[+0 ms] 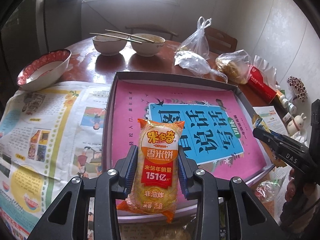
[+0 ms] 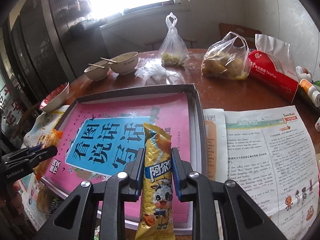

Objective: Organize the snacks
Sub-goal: 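Lower both held snacks into the grey tray and open both grippers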

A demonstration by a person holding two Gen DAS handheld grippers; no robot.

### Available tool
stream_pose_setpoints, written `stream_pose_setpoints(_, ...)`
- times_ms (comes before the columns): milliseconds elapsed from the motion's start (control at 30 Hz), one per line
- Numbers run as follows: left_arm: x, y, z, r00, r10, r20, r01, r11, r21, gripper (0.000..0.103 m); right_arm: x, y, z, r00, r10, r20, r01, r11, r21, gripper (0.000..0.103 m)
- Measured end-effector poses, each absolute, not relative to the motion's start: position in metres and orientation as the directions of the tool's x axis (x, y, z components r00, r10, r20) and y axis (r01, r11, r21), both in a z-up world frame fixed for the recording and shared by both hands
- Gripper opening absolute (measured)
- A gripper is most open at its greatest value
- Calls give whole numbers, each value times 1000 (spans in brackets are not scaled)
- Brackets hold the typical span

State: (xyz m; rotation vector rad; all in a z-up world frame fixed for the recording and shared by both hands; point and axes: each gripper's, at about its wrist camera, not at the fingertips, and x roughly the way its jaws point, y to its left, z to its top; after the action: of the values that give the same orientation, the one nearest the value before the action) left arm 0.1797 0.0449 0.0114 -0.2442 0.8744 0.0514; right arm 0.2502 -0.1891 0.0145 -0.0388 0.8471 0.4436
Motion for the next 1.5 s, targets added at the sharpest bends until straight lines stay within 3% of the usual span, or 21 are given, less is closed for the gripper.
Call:
stream_pose_setpoints(867,184,40,4,621,-59,-781,-138,973,-184,39,246,-186,15,581,349,-735,-395,911,120,26)
stream_pose_setpoints(1167,178,42,10,632,-47,-773,-149,972,-181,49,239,-197,20,591,350,-727,-378,916,134,28)
stream_pose_setpoints(1233,176,44,12,634,-45,-772,-155,971,-183,56,234,-200,22,596,353,-722,-380,915,134,29)
stream_pose_setpoints(1500,163,43,16,640,-56,-766,-145,971,-192,58,208,-209,22,570,372,-732,-400,905,148,29)
